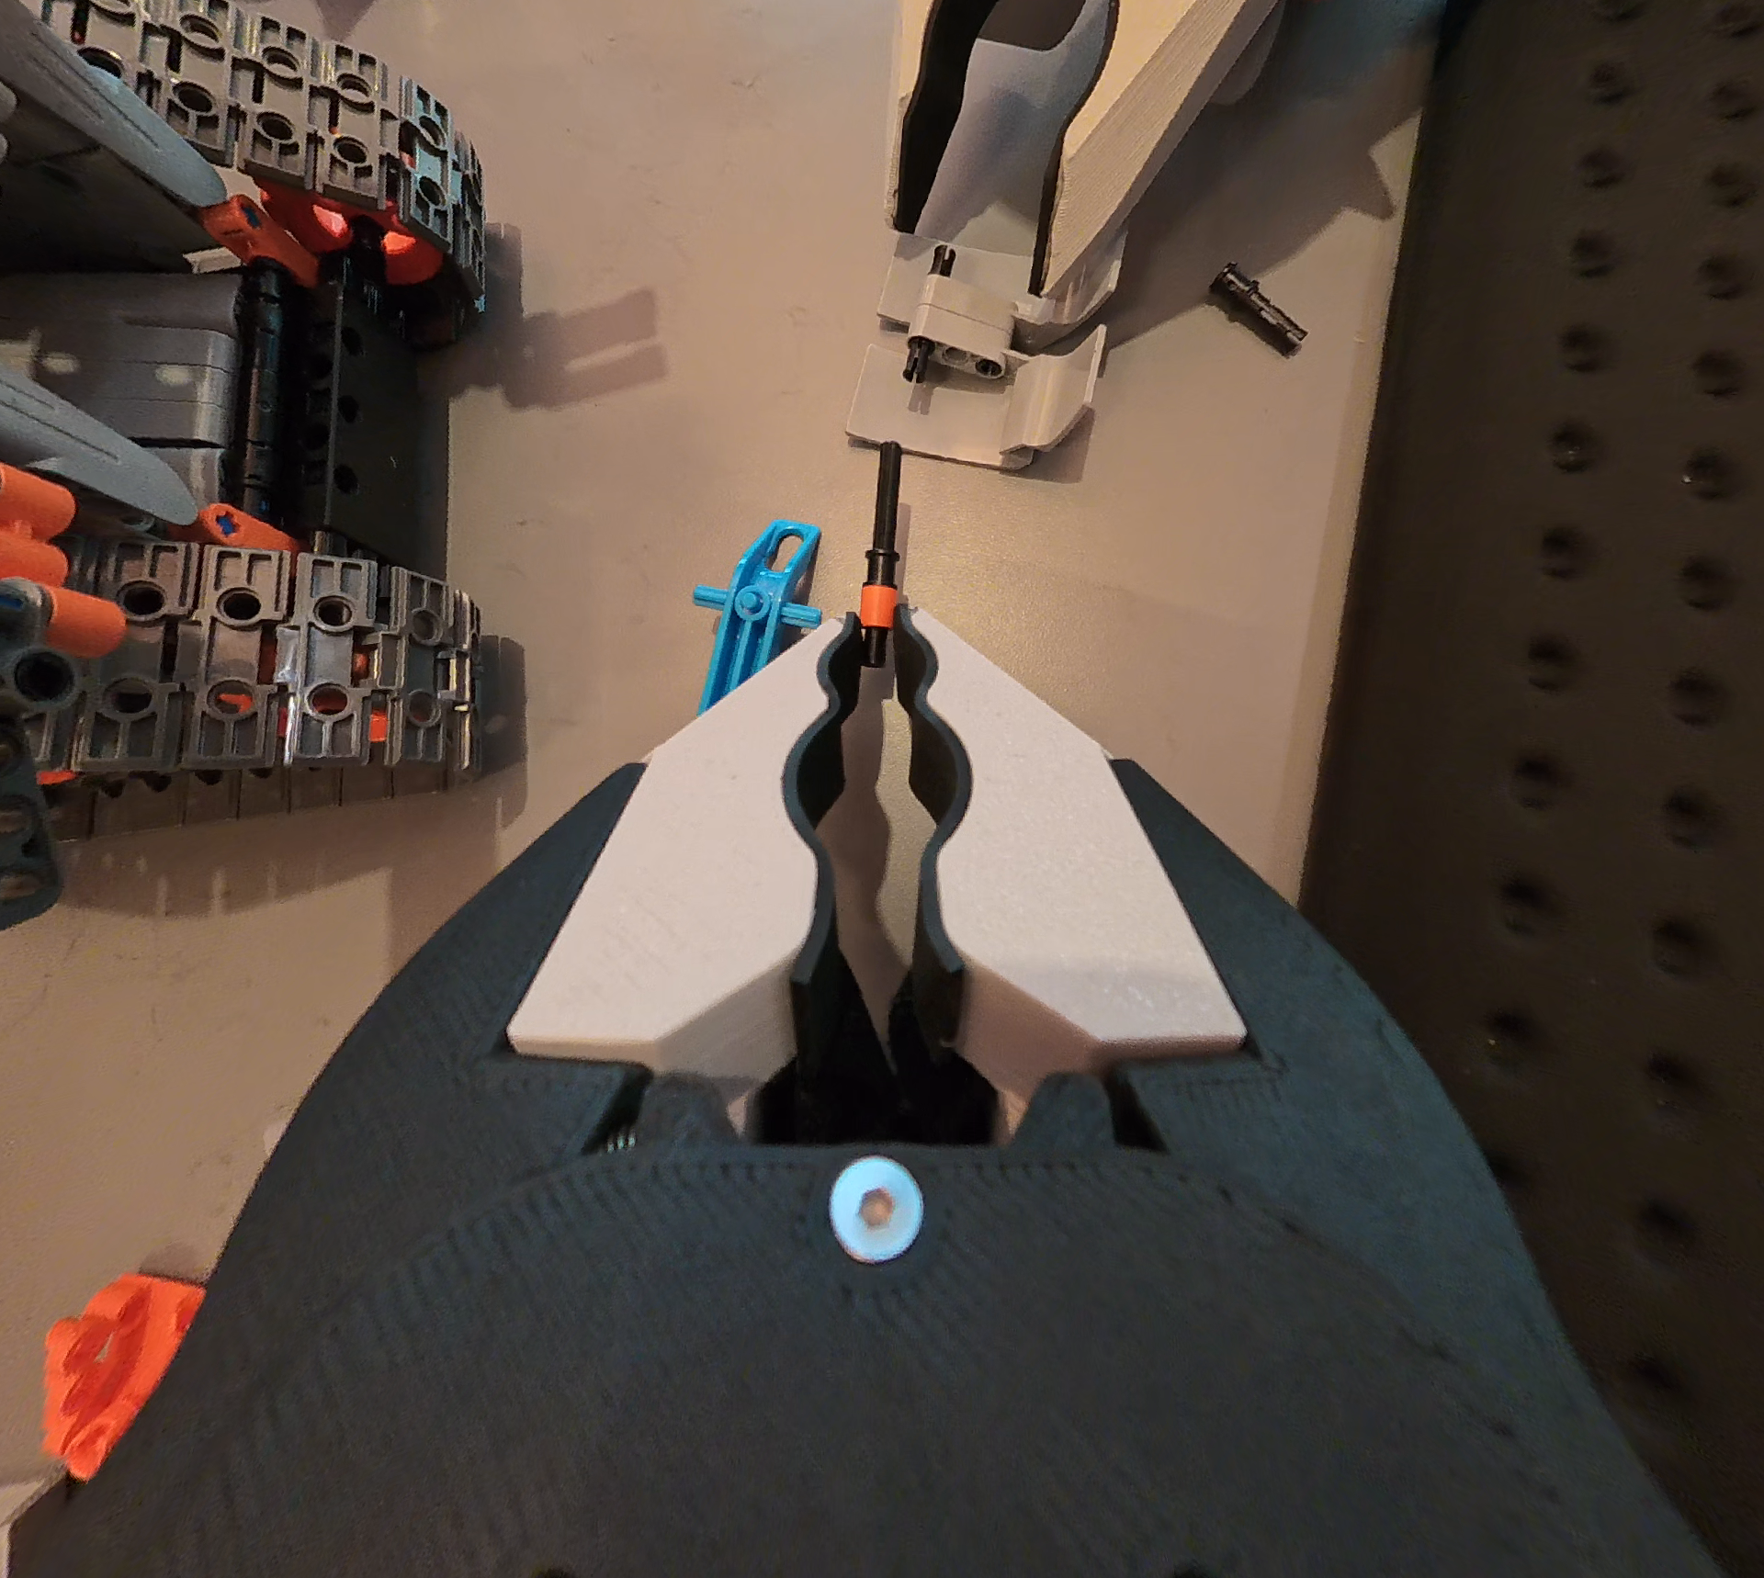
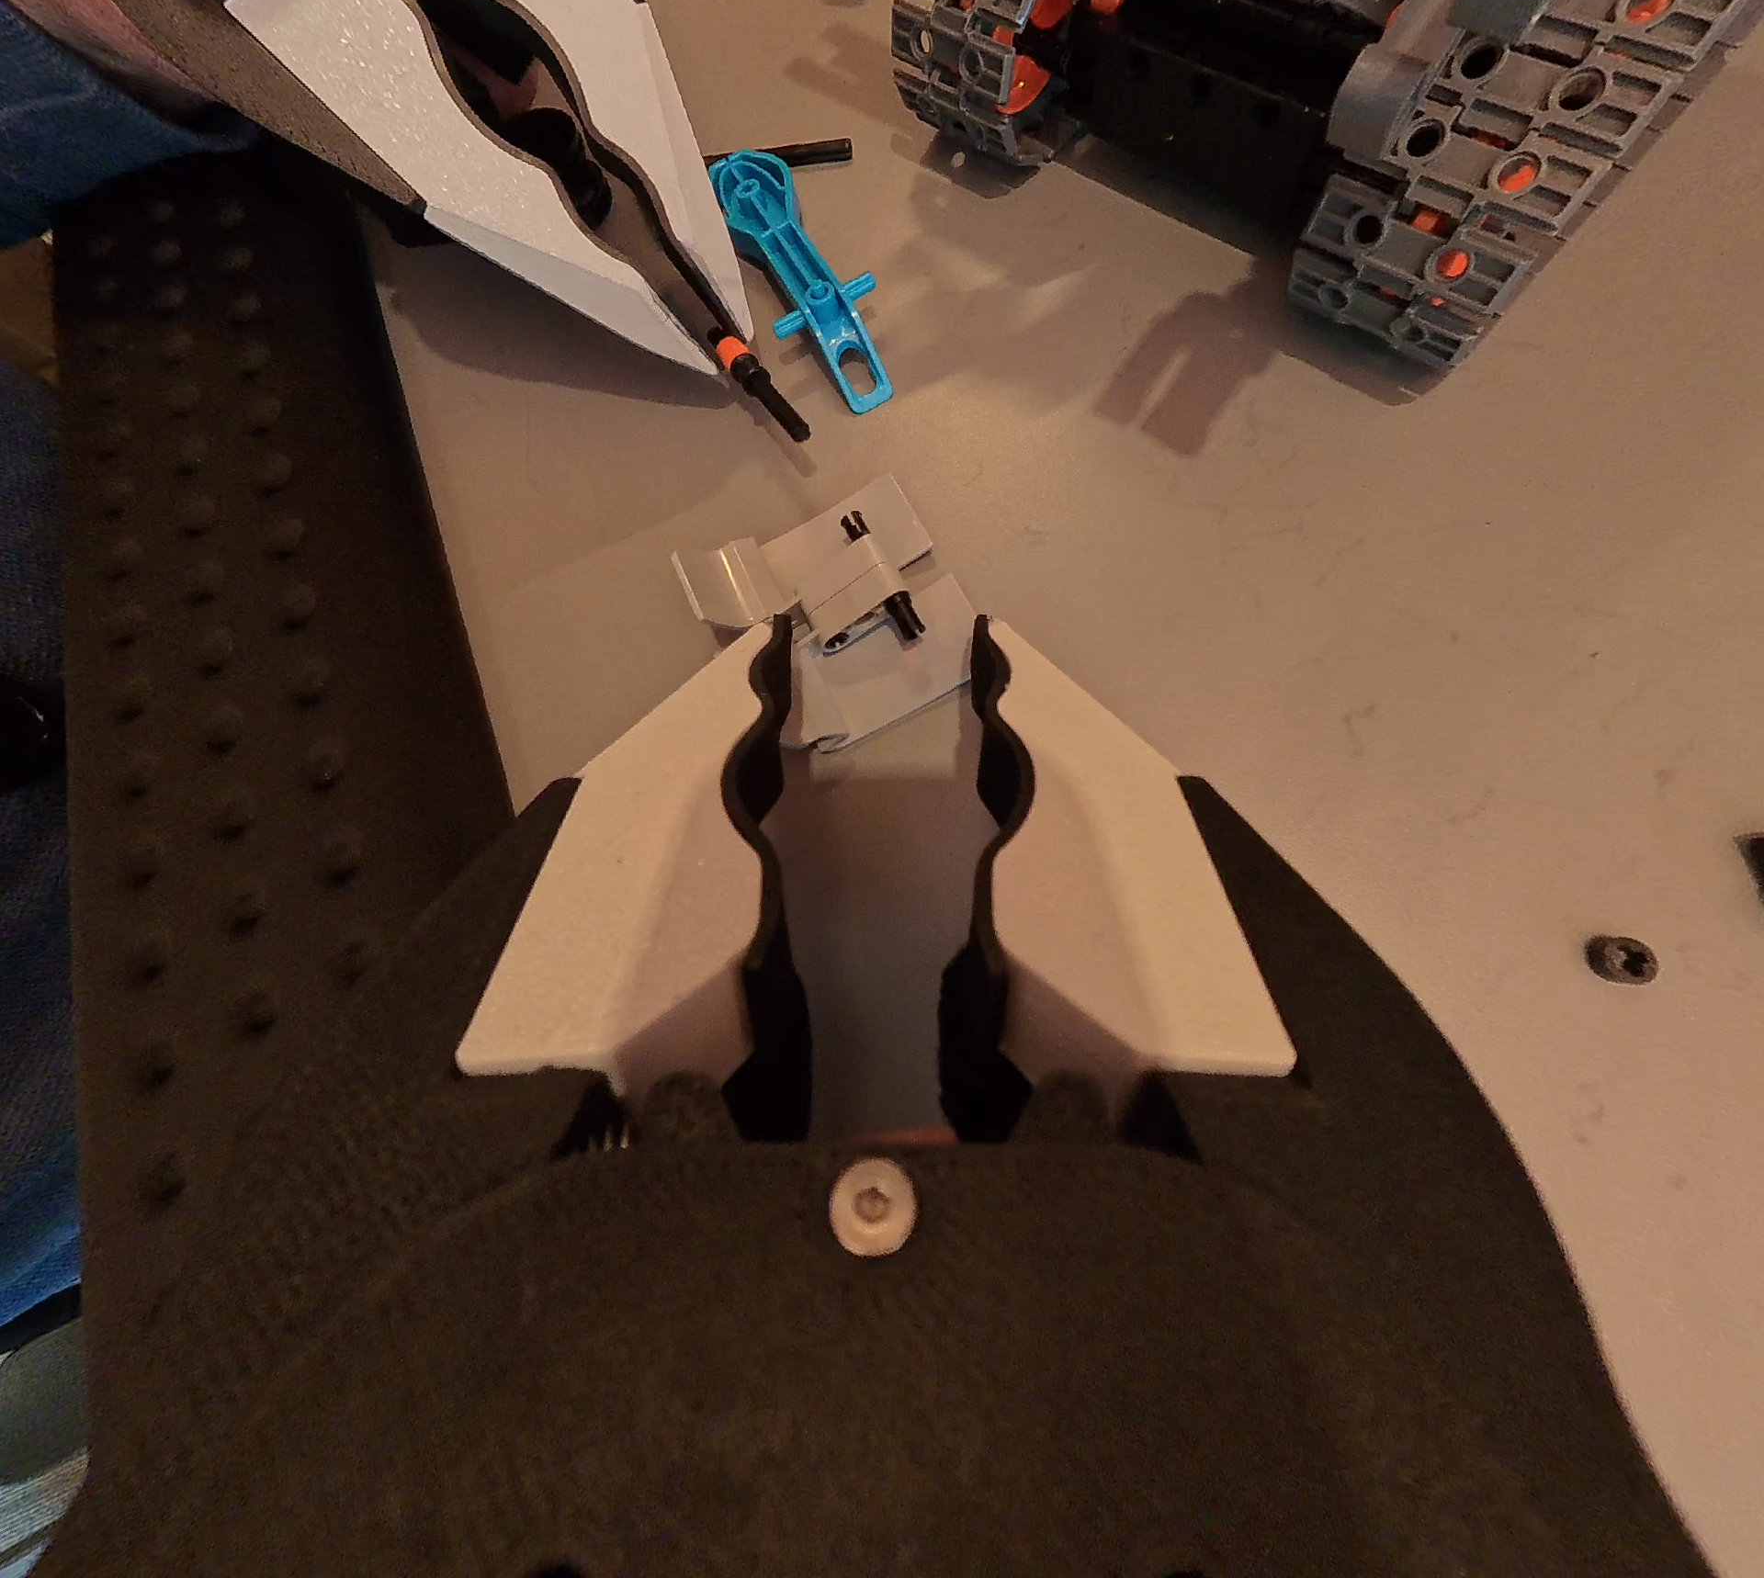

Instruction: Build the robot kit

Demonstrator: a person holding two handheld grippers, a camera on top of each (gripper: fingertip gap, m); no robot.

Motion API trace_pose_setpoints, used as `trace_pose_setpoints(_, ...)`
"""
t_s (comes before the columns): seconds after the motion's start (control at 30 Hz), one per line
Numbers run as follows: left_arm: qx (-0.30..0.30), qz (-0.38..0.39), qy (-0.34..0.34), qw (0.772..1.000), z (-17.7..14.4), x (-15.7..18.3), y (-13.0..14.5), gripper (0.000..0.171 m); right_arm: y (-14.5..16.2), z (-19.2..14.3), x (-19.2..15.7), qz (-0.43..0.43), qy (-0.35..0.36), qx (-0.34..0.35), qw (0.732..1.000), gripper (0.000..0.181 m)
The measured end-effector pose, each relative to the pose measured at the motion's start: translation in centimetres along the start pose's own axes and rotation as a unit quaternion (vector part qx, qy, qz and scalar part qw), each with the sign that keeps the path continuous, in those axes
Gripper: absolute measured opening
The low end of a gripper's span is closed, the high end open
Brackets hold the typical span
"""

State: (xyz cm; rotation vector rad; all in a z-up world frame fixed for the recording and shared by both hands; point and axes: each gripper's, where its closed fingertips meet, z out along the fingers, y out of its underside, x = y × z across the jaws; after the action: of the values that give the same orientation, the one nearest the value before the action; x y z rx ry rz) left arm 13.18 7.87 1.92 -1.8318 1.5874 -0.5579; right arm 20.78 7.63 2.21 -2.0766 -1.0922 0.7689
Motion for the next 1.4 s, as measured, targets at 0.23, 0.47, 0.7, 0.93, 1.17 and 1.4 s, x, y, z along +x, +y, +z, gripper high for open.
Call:
trace_pose_setpoints(0.23, 0.000, -0.001, 0.000, 1.000, 0.04, -0.04, 0.03, 0.004, 0.05, 0.05, -0.03, 0.000, -0.003, -0.003, 1.000, 0.035)
trace_pose_setpoints(0.47, -0.002, 0.000, 0.000, 1.000, 0.09, -0.01, 0.08, 0.004, 0.02, 0.02, -0.07, 0.000, -0.004, -0.001, 1.000, 0.035)
trace_pose_setpoints(0.7, -0.005, 0.001, 0.000, 1.000, 0.16, 0.03, 0.13, 0.004, 0.03, 0.03, -0.10, -0.001, -0.005, -0.002, 1.000, 0.035)
trace_pose_setpoints(0.93, -0.006, 0.001, -0.002, 1.000, 0.20, 0.02, 0.17, 0.004, -0.01, -0.01, -0.13, -0.002, -0.006, 0.000, 1.000, 0.035)
trace_pose_setpoints(1.17, -0.006, 0.001, -0.002, 1.000, 0.23, 0.02, 0.16, 0.004, -0.07, -0.06, -0.15, -0.001, -0.008, 0.002, 1.000, 0.035)
trace_pose_setpoints(1.4, -0.008, 0.001, -0.002, 1.000, 0.26, 0.01, 0.21, 0.004, -0.06, -0.06, -0.21, -0.001, -0.011, 0.002, 1.000, 0.034)
